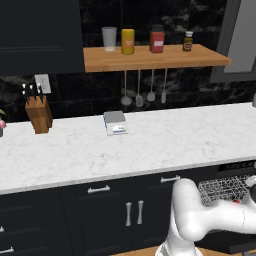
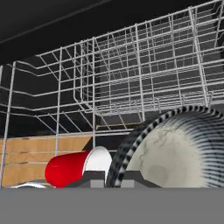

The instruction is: Pick up the cup and bowl from the counter, place them in the dishwasher, and close the dishwasher door.

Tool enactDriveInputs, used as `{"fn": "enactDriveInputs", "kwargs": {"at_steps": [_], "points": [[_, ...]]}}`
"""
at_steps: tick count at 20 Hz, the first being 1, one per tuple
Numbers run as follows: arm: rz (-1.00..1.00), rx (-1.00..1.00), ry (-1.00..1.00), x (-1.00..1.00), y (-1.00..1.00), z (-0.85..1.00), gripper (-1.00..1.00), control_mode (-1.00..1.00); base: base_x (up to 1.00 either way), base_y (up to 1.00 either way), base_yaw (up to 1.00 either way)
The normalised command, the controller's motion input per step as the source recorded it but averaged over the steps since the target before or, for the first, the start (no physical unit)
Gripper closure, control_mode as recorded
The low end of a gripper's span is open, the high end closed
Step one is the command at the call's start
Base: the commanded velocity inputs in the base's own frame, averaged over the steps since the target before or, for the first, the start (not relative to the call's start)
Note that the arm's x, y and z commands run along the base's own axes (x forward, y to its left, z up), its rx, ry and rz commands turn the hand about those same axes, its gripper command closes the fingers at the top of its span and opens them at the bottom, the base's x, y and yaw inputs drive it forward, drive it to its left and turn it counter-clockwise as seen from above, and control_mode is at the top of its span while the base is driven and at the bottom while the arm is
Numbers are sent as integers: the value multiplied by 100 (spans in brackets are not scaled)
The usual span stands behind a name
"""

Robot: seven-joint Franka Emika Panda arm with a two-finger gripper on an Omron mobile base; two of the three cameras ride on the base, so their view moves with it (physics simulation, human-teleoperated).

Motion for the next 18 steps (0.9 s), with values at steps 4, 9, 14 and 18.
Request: {"fn": "enactDriveInputs", "kwargs": {"at_steps": [4, 9, 14, 18], "points": [[-5, 0, 0, 17, -17, -77, 100, -100, 0, 0, 0], [-1, 2, 0, 0, -11, -68, 100, -100, 0, 0, 0], [-1, 2, 0, 0, 2, -43, 100, -100, 0, 0, 0], [0, 2, 0, 0, 17, -38, -100, -100, 0, 0, 0]]}}
